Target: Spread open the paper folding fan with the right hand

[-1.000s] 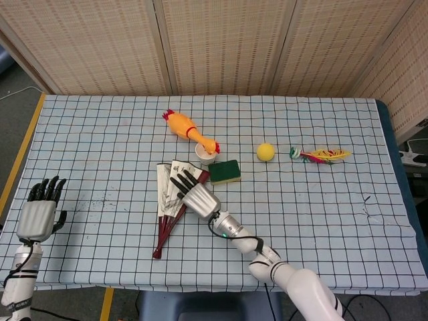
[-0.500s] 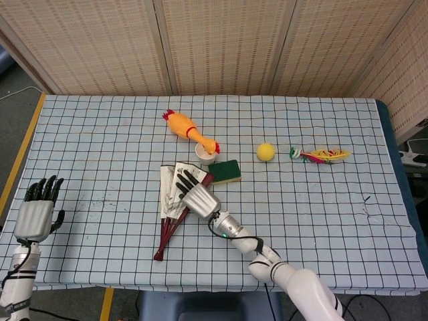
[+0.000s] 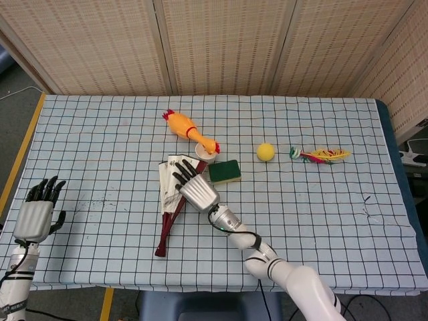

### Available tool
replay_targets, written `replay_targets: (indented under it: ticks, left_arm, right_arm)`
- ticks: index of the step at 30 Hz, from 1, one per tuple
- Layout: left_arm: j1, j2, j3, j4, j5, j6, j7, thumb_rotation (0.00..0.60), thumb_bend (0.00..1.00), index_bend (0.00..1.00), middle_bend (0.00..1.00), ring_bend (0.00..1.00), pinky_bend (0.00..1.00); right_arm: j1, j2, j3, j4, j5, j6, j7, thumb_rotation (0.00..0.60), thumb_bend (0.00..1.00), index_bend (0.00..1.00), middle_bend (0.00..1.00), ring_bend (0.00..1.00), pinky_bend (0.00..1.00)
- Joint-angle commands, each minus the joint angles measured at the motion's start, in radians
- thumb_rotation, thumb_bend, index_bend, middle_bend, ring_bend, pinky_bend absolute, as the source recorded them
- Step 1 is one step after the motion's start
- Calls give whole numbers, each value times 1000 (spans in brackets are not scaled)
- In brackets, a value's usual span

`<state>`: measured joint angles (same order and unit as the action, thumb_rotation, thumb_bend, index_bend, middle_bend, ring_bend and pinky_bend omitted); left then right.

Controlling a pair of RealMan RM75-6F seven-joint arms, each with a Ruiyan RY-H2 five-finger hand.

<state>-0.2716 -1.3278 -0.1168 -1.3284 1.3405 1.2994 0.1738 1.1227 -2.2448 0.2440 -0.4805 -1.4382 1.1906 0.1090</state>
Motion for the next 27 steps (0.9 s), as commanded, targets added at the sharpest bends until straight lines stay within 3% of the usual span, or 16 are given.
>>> replay_targets:
  ticks: [1, 7, 13, 17, 23, 27]
  left_arm:
    - [0, -1, 1, 3, 0, 0, 0, 600, 452, 95, 0, 4, 136]
    - [-1, -2, 3, 6, 0, 0, -5, 600, 452, 96, 0, 4, 136]
    - [-2, -5, 4, 8, -4, -3, 4, 600, 452, 95, 0, 4, 135]
    - [-2, -3, 3, 3, -4, 1, 8, 600, 451, 96, 0, 4, 135]
    - [-3, 0, 2, 0, -6, 0, 5, 600, 451, 95, 0, 4, 135]
    - [-4, 2, 5, -1, -4, -2, 3, 600, 452, 95, 0, 4, 135]
  right_arm:
    - [-4, 44, 15, -46, 1, 37, 1, 600, 600, 715, 193, 0, 0]
    - [-62, 138, 7, -188, -8, 73, -43, 600, 600, 715, 193, 0, 0]
    - [-114, 219, -14, -341, 8, 21, -110, 600, 600, 715, 193, 0, 0]
    - [-163, 240, -71, -388, -18, 24, -141, 600, 600, 715, 193, 0, 0]
    - [-250, 227, -160, -358, -66, 67, -185, 600, 601, 713, 193, 0, 0]
    - [-310, 192, -210, -298, -99, 108, -140, 600, 601, 711, 193, 0, 0]
